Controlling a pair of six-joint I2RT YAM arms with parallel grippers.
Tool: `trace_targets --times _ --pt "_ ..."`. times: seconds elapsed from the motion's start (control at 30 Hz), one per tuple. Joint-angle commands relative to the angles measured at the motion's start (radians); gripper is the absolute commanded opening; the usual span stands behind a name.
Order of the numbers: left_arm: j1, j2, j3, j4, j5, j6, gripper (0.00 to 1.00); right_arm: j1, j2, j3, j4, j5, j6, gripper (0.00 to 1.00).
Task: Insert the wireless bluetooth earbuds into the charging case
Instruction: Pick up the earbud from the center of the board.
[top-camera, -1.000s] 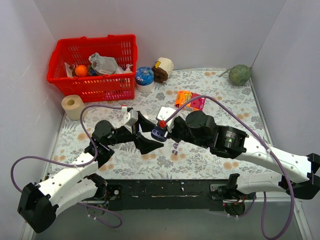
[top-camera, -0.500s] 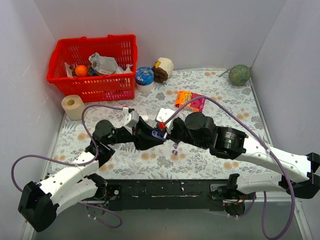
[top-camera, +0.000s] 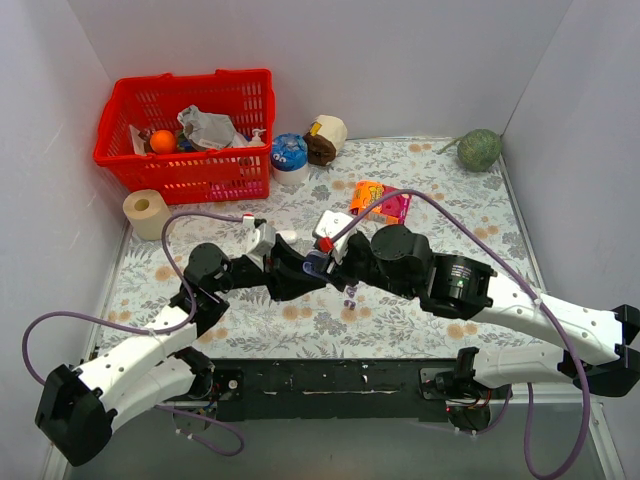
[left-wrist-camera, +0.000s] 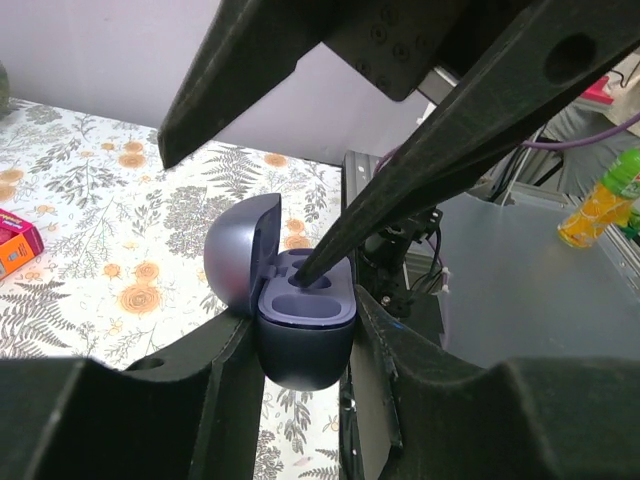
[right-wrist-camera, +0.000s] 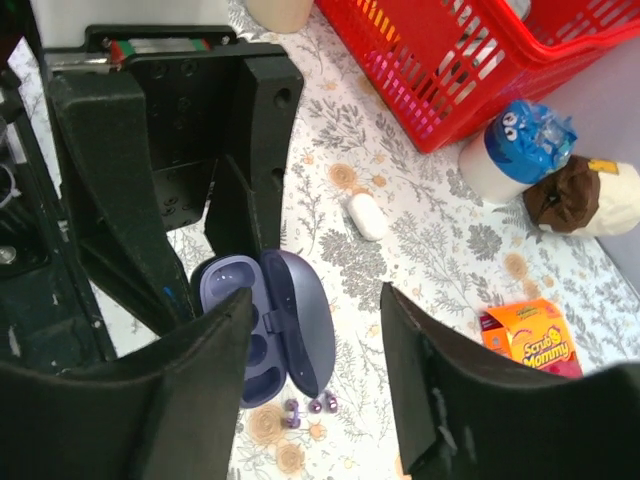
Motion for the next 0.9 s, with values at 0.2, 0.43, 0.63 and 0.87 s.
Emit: trace_targets --times 0.2,0.43,0.63,0.87 --pt "0.004 -0.112 -0.087 0.009 -0.167 -0.001 0.0 -0.048 -0.153 0.025 0.123 0.153 0.24 0.75" --pt "0.004 -0.265 -0.162 -0.065 -0.222 -0.05 0.0 -0.328 -0.227 -0.293 0.026 0.074 0.47 0.6" --pt "0.004 -0.402 -0.196 -0.134 -0.253 -0.093 0.0 -0.336 -0.175 -0.593 0.139 -0.095 0.54 0.39" --pt "0.004 -0.469 -0.211 -0.183 -0.247 -0.107 0.0 -0.338 -0.022 -0.641 0.25 -0.193 0.577 0.46"
